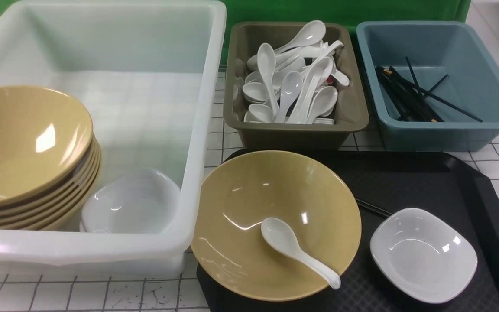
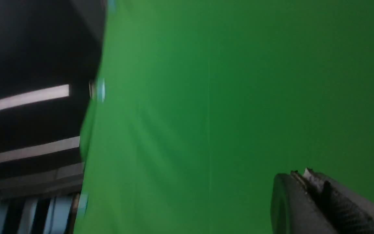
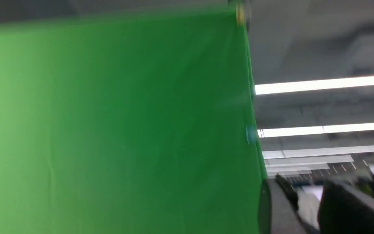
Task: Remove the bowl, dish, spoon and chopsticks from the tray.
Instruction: Use the left arm to grab the soup spoon in the middle
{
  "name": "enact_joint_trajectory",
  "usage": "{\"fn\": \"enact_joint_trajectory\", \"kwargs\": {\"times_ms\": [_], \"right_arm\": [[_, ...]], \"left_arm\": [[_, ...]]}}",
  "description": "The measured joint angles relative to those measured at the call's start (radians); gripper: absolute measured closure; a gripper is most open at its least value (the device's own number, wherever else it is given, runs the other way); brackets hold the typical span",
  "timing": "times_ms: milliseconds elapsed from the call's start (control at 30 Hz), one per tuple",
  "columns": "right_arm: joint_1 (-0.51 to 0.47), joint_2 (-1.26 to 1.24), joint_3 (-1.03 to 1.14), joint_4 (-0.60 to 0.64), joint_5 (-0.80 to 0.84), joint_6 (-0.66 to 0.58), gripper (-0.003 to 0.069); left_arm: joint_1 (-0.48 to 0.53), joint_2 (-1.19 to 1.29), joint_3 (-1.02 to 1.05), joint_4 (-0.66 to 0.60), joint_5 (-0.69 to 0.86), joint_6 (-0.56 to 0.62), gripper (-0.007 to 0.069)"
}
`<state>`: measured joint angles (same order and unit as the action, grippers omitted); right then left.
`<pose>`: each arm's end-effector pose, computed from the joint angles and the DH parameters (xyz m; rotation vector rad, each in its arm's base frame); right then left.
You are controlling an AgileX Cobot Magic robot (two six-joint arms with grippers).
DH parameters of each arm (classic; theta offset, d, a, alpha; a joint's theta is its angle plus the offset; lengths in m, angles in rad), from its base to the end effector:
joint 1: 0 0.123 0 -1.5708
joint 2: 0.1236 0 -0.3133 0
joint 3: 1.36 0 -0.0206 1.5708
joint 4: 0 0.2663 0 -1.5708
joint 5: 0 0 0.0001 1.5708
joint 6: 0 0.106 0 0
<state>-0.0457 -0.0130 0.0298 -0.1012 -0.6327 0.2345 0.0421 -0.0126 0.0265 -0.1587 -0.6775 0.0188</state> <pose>0.0340 0.0048 0.2650 0.0305 0.8717 0.1262 0.0299 0.0118 0.2692 -0.1540 0.8163 -0.0185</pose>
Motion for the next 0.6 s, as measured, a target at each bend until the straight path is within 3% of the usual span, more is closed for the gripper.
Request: {"fn": "enact_joint_trajectory", "kwargs": {"times_ms": [67,133,233,300,333,467,600], "right_arm": [[0.000,0.000,-0.024,-0.006,0.036,0.006,0.0460],[0.000,0.000,-0.075,-0.013,0.127,0.006,0.0501],[0.000,0.040,-0.277,-0.018,0.395,-0.041,0.0613],[0.000,0.093,-0.372,-0.019,0.551,-0.109,0.0621],[0.000,0.100,-0.381,-0.019,0.551,-0.115,0.0621],[0.000,0.258,-0.499,-0.019,0.801,-0.181,0.0621],[0.001,0.419,-0.547,0.051,1.132,-0.211,0.0621]], "left_arm": [[0.000,-0.001,-0.040,-0.001,-0.019,-0.093,0.0636],[0.000,0.013,-0.132,0.029,0.083,-0.137,0.0636],[0.000,0.141,-0.385,0.167,0.396,-0.169,0.0636],[-0.001,0.254,-0.522,0.242,0.518,-0.186,0.0636],[-0.001,0.267,-0.534,0.247,0.529,-0.188,0.0636],[-0.058,0.551,-0.723,0.284,0.730,-0.231,0.0636],[-0.228,0.786,-0.844,0.229,0.970,-0.226,0.0636]]}}
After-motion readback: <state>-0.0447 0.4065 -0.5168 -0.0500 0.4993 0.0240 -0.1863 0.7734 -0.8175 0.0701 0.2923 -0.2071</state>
